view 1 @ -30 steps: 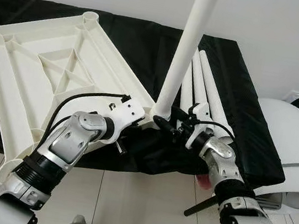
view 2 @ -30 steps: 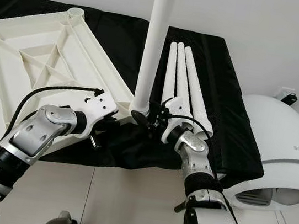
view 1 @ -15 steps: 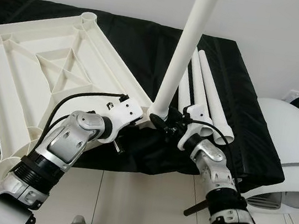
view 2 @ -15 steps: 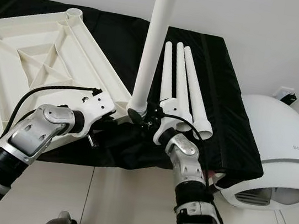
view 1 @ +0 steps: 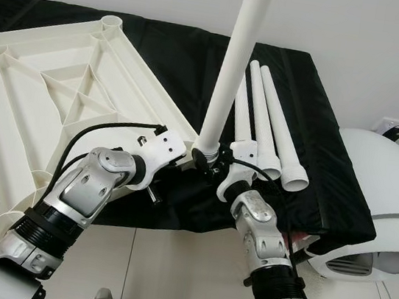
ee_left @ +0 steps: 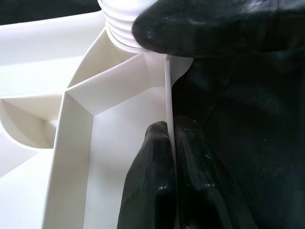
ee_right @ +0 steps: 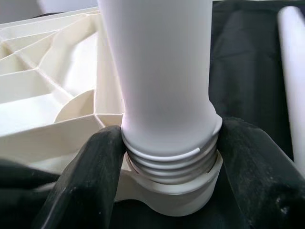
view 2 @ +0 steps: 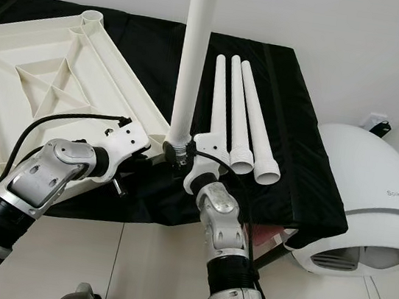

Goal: Building children table

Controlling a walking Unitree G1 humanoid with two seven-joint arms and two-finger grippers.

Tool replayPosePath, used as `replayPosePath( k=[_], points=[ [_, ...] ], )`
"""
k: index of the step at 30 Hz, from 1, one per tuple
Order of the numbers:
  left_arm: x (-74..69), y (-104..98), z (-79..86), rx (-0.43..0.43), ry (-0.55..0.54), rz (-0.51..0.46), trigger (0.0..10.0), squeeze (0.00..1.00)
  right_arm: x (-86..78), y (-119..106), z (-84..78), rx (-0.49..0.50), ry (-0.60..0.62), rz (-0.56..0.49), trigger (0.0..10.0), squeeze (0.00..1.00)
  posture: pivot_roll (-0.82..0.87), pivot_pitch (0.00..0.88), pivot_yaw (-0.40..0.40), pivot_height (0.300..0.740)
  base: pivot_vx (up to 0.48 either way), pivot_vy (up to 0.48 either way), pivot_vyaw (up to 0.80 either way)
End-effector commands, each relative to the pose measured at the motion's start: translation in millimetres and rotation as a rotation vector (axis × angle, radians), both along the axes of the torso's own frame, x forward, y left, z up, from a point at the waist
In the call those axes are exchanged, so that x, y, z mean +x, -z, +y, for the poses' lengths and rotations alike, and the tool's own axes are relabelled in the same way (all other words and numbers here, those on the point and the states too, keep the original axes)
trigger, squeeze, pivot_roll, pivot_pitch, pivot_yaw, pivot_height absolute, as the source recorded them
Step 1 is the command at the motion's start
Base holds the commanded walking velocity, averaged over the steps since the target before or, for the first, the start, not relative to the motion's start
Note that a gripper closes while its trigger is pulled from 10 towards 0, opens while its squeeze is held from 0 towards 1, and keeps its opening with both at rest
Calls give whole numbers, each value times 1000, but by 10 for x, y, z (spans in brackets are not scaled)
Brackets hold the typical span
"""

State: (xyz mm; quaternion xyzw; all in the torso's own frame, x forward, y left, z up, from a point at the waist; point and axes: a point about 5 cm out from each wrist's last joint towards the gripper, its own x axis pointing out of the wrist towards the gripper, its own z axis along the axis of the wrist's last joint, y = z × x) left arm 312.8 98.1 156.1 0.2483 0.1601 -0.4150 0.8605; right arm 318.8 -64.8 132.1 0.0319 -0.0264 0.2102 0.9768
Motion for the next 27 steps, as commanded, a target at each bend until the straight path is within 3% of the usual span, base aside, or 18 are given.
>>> replayPosePath(
  k=[1, 6, 11, 13, 15, 16, 17, 18, 27],
  points=[
    [-9, -46, -124, -10, 36, -30, 10000, 0, -80, -3, 286, -17, -38, 11, 0, 0, 12, 76, -48, 740, 0, 0, 0],
    [-5, -42, -130, -9, 39, -29, 10000, 0, -121, -19, 426, -12, 5, 14, 0, 0, 10, 80, -47, 740, 0, 0, 0],
    [-4, -49, -128, -9, 39, -29, 10000, 0, -126, -26, 429, -17, 15, 9, 0, 0, 15, 82, -48, 740, 0, 0, 0],
    [-3, -51, -116, -7, 36, -30, 10000, 0, -114, -15, 360, -19, 30, 18, 10000, 0, 13, 81, -49, 740, 0, 0, 0],
    [-3, -51, -113, -6, 35, -30, 10000, 0, -110, -9, 330, -17, 38, 22, 10000, 0, 13, 81, -49, 740, 0, 0, 0],
    [-2, -50, -113, -6, 34, -30, 10000, 0, -110, -9, 303, -23, 36, 17, 10000, 561, 12, 80, -49, 740, 0, 0, 0],
    [-2, -50, -113, -6, 34, -30, 10000, 0, -110, -9, 303, -23, 36, 17, 10000, 561, 12, 80, -49, 740, 0, 0, 0],
    [-1, -51, -113, -6, 34, -31, 10000, 0, -116, -17, 268, -15, 35, 15, 10000, 1000, 11, 79, -50, 740, 0, 0, 0],
    [9, -44, -111, -5, 33, -35, 10000, 0, -163, -207, -44, -19, 35, -122, 10000, 1000, 3, 69, -50, 740, 0, 0, 0]
  ],
)
